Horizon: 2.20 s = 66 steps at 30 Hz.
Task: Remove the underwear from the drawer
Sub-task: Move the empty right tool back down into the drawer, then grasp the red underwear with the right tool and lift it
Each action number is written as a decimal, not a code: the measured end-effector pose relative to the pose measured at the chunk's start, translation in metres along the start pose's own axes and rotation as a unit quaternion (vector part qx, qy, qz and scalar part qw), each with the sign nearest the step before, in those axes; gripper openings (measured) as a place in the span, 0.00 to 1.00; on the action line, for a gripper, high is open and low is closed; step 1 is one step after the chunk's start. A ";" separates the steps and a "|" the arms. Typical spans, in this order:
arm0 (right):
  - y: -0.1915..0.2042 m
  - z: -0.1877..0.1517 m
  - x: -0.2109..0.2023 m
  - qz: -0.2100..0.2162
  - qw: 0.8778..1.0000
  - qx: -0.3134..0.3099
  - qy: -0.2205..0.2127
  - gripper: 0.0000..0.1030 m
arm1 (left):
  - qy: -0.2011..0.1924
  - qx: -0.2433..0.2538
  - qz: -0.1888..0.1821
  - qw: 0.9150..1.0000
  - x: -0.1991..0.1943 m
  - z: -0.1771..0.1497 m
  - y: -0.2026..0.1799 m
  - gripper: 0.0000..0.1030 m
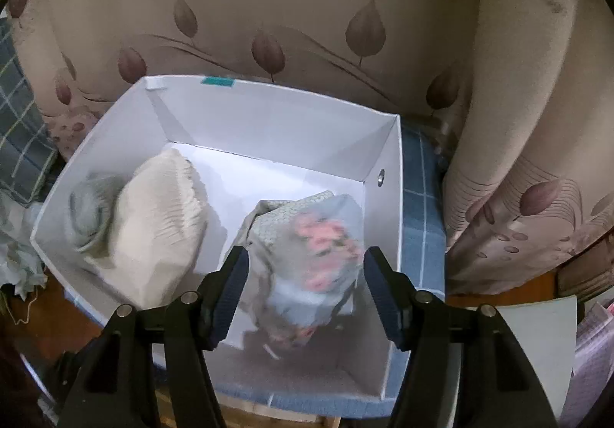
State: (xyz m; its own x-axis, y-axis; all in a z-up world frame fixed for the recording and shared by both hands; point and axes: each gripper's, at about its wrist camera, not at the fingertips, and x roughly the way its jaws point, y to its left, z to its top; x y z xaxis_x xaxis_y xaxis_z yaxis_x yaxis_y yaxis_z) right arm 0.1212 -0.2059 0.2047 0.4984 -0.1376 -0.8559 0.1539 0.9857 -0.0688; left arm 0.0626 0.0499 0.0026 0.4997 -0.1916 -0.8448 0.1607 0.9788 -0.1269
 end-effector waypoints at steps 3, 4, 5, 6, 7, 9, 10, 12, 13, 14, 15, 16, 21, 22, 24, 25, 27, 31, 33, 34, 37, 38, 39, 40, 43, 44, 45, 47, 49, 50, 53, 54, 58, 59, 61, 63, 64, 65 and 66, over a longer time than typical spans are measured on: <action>0.006 -0.023 -0.026 0.019 1.000 -0.018 -0.005 0.66 | 0.001 0.016 0.014 1.000 0.000 -0.001 -0.002 0.55; 0.008 -0.031 -0.031 0.022 0.999 -0.026 -0.005 0.69 | 0.000 0.016 0.015 1.000 0.000 -0.002 -0.001 0.55; 0.011 -0.041 -0.037 0.024 0.999 -0.035 -0.003 0.69 | -0.001 0.013 0.014 1.000 -0.001 -0.002 0.000 0.55; 0.013 -0.053 -0.042 0.027 0.999 -0.046 -0.001 0.69 | -0.003 0.011 0.013 1.000 -0.002 -0.002 0.001 0.55; 0.014 -0.064 -0.046 0.029 0.998 -0.054 0.003 0.69 | -0.003 0.009 0.013 1.000 -0.002 -0.001 0.002 0.55; 0.015 -0.090 -0.050 0.029 0.997 -0.065 0.010 0.69 | 0.000 0.007 0.011 1.000 -0.002 -0.001 0.003 0.55; 0.015 -0.099 -0.050 0.030 0.997 -0.068 0.015 0.69 | 0.001 0.007 0.010 1.000 -0.002 -0.002 0.003 0.55; 0.015 -0.122 -0.048 0.043 0.995 -0.082 0.029 0.69 | 0.001 0.010 0.013 1.000 -0.003 -0.002 0.004 0.55; 0.016 -0.133 -0.045 0.046 0.994 -0.091 0.039 0.69 | 0.000 0.011 0.013 1.000 -0.004 -0.003 0.004 0.55; 0.019 -0.145 -0.038 0.047 0.992 -0.106 0.054 0.69 | 0.000 0.011 0.014 1.000 -0.004 -0.003 0.005 0.55; 0.020 -0.153 -0.034 0.048 0.990 -0.117 0.061 0.69 | -0.001 0.010 0.014 1.000 -0.004 -0.003 0.005 0.55; 0.023 -0.162 -0.028 0.047 0.988 -0.131 0.070 0.69 | -0.001 0.008 0.014 1.000 -0.004 -0.002 0.006 0.55; 0.036 -0.193 0.013 0.065 0.971 -0.198 0.120 0.69 | 0.006 -0.009 0.010 1.000 -0.002 -0.002 0.012 0.55; 0.039 -0.198 0.022 0.065 0.967 -0.213 0.127 0.68 | 0.005 -0.011 0.010 1.000 -0.003 -0.002 0.013 0.55; 0.044 -0.205 0.042 0.068 0.957 -0.243 0.146 0.68 | 0.009 -0.012 0.008 1.000 -0.002 -0.002 0.015 0.55; 0.047 -0.208 0.052 0.064 0.951 -0.264 0.150 0.68 | 0.011 -0.013 0.003 1.000 -0.003 -0.002 0.016 0.55; 0.054 -0.215 0.074 0.057 0.934 -0.315 0.161 0.68 | 0.011 -0.018 -0.004 1.000 -0.005 -0.003 0.018 0.55; 0.062 -0.225 0.111 0.044 0.905 -0.382 0.181 0.62 | 0.010 -0.027 -0.001 1.000 -0.005 -0.002 0.024 0.55; 0.065 -0.228 0.126 0.037 0.890 -0.413 0.189 0.60 | 0.011 -0.037 0.000 0.999 -0.005 -0.001 0.029 0.55; 0.067 -0.230 0.132 0.035 0.881 -0.432 0.191 0.60 | 0.011 -0.041 -0.001 0.999 -0.004 -0.001 0.031 0.55; 0.069 -0.239 0.152 0.025 0.855 -0.479 0.197 0.60 | 0.016 -0.042 -0.003 0.999 -0.003 -0.001 0.033 0.55; 0.069 -0.241 0.155 0.023 0.853 -0.484 0.196 0.60 | 0.017 -0.043 -0.003 0.999 -0.003 -0.001 0.033 0.55; 0.068 -0.243 0.162 0.024 0.848 -0.492 0.197 0.60 | 0.017 -0.044 -0.003 0.999 -0.002 -0.001 0.033 0.55; 0.068 -0.244 0.166 0.025 0.846 -0.495 0.197 0.60 | 0.020 -0.046 -0.005 0.999 -0.001 -0.001 0.034 0.55; 0.069 -0.255 0.180 0.020 0.827 -0.527 0.196 0.60 | 0.027 -0.048 -0.008 0.998 0.002 0.000 0.034 0.55; 0.068 -0.259 0.184 0.019 0.821 -0.535 0.199 0.60 | 0.029 -0.047 -0.007 0.998 0.003 0.000 0.033 0.55; 0.068 -0.263 0.190 0.015 0.814 -0.545 0.202 0.60 | 0.032 -0.046 -0.008 0.998 0.004 -0.001 0.033 0.55; 0.066 -0.269 0.200 0.000 0.804 -0.560 0.201 0.60 | 0.039 -0.046 -0.008 0.998 0.007 -0.002 0.033 0.55; 0.065 -0.272 0.209 -0.010 0.800 -0.568 0.195 0.60 | 0.042 -0.049 -0.008 0.998 0.009 -0.002 0.033 0.55; 0.065 -0.271 0.214 -0.013 0.801 -0.566 0.195 0.60 | 0.043 -0.050 -0.007 0.998 0.010 -0.002 0.032 0.55; 0.064 -0.270 0.223 -0.007 0.803 -0.562 0.198 0.60 | 0.048 -0.047 -0.006 0.998 0.013 -0.002 0.030 0.55; 0.065 -0.270 0.226 -0.006 0.801 -0.565 0.198 0.60 | 0.050 -0.046 -0.005 0.998 0.014 -0.003 0.030 0.55; 0.061 -0.267 0.233 0.005 0.808 -0.555 0.200 0.62 | 0.055 -0.043 -0.001 0.998 0.015 -0.004 0.028 0.55; 0.058 -0.265 0.234 0.011 0.813 -0.546 0.202 0.62 | 0.054 -0.042 -0.001 0.998 0.015 -0.004 0.028 0.55; 0.053 -0.260 0.236 0.025 0.829 -0.518 0.210 0.63 | 0.054 -0.038 0.003 0.998 0.015 -0.004 0.028 0.55; 0.049 -0.255 0.236 0.039 0.843 -0.487 0.224 0.60 | 0.059 -0.036 0.003 0.998 0.018 -0.004 0.027 0.55; 0.047 -0.254 0.236 0.043 0.849 -0.474 0.229 0.57 | 0.061 -0.035 0.002 0.997 0.019 -0.005 0.026 0.55; 0.045 -0.252 0.235 0.048 0.856 -0.459 0.234 0.55 | 0.064 -0.034 0.003 0.997 0.021 -0.005 0.026 0.55; 0.042 -0.250 0.234 0.060 0.862 -0.440 0.243 0.54 | 0.066 -0.031 0.003 0.997 0.021 -0.006 0.026 0.55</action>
State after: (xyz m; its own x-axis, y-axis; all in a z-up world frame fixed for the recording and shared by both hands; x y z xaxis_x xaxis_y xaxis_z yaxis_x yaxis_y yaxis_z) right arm 0.0308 -0.1719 -0.1266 0.0161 -0.1835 -0.9829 -0.6875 0.7117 -0.1441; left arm 0.0726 0.0713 -0.0216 0.3839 -0.1780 -0.9060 0.1024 0.9834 -0.1498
